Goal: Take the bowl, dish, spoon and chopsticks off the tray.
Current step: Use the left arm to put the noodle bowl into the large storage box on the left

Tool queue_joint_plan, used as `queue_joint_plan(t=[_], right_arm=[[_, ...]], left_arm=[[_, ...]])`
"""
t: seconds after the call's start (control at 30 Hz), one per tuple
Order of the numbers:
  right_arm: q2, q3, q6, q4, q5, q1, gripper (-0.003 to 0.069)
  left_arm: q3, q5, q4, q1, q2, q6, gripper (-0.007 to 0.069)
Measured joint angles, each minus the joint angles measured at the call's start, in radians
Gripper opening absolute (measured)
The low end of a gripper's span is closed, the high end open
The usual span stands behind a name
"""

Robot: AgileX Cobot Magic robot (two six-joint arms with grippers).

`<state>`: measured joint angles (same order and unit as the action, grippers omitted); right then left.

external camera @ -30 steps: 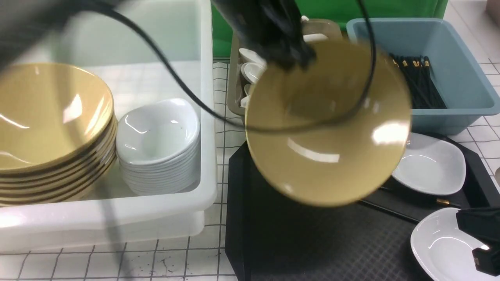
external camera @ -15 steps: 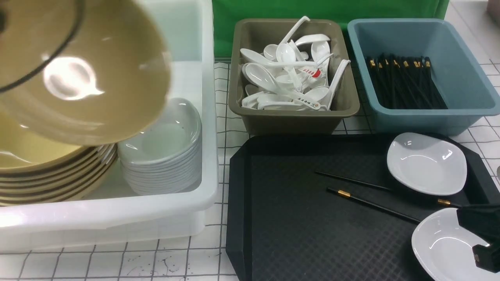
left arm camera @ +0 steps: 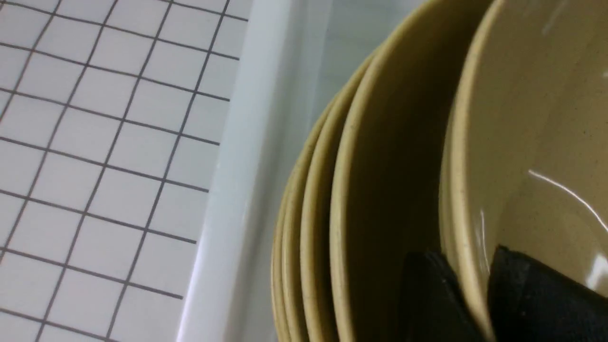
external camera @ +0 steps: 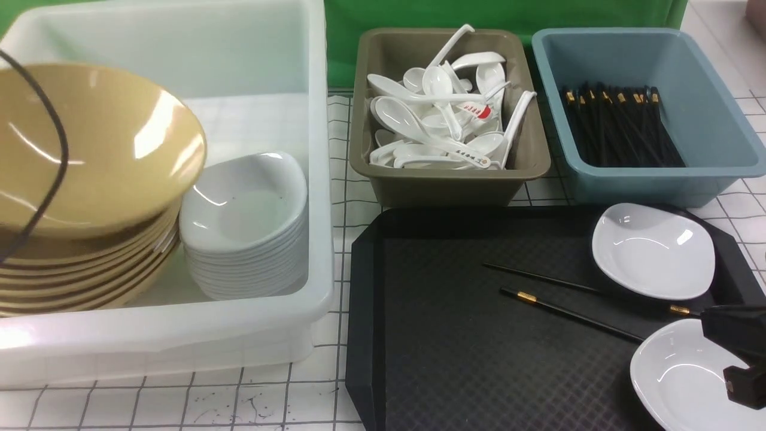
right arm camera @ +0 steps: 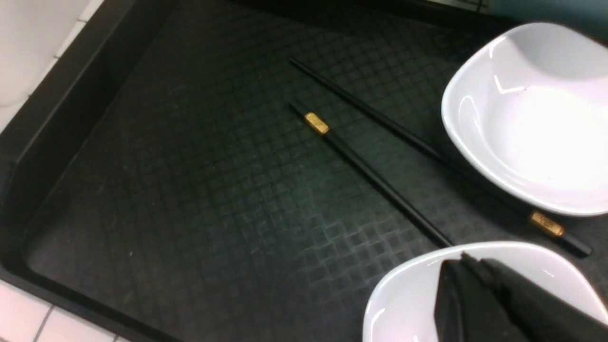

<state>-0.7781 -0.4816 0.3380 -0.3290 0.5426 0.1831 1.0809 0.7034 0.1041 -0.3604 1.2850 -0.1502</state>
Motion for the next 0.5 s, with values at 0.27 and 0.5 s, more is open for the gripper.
queue_joint_plan(t=[0.27, 0.5], right_arm=[[-0.001, -0.006, -0.127, 0.212, 0.110, 0.000, 0.0251], [-0.071, -0.053, -0.348, 0.468, 0.284, 0.000, 0.0526]], left_arm=[[0.030, 0.026, -0.067, 0.000, -0.067, 0.054, 0.0495], [0.063, 0.057, -0.079, 0.018, -0.232, 0.171, 0.0479]])
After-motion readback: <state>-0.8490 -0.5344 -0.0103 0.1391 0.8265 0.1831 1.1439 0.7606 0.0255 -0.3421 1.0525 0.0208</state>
